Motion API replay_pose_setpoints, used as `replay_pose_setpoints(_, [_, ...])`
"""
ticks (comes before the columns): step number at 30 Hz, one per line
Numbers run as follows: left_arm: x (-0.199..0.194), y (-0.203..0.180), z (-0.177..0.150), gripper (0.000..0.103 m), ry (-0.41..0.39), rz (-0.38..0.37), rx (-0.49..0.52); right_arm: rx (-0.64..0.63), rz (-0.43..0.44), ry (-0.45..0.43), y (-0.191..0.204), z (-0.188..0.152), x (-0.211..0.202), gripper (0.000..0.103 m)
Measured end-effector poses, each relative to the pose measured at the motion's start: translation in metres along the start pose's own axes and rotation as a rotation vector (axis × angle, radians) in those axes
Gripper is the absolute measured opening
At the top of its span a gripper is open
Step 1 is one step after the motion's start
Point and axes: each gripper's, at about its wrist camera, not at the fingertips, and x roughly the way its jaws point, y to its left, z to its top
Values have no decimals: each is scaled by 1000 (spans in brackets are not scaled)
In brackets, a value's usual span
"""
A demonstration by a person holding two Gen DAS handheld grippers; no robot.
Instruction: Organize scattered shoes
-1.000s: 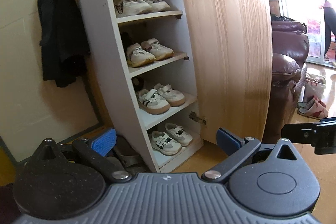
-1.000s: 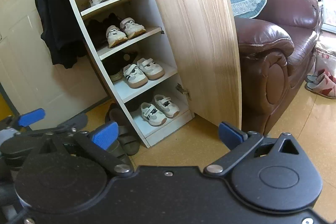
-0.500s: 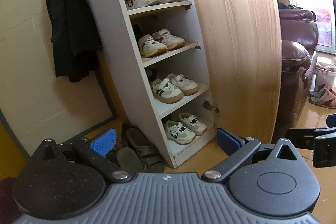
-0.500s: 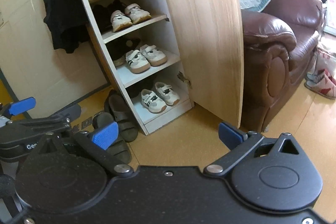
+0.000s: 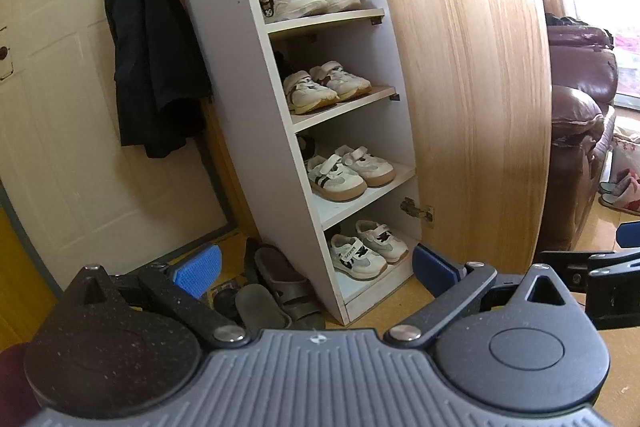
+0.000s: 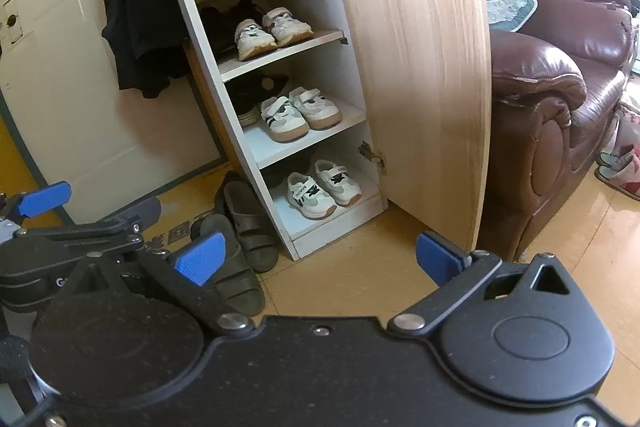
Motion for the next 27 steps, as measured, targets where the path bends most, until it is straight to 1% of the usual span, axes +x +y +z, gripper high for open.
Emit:
replay_pose_setpoints(10, [2,5,-1,102,-3,-1,-19,-12,4,6,6,0,5,103])
replay_pose_setpoints(17, [2,2,-2,102,-19,17,1,-13,4,13,8,1,9,103])
replay_pose_setpoints(22, [3,5,-4,102,-18,1,-13,-18,5,18,10,0,12,103])
replay_pose_setpoints(27, [1,6,-4,102,-37,-10,-7,-19,7,23,12,-1,14,103])
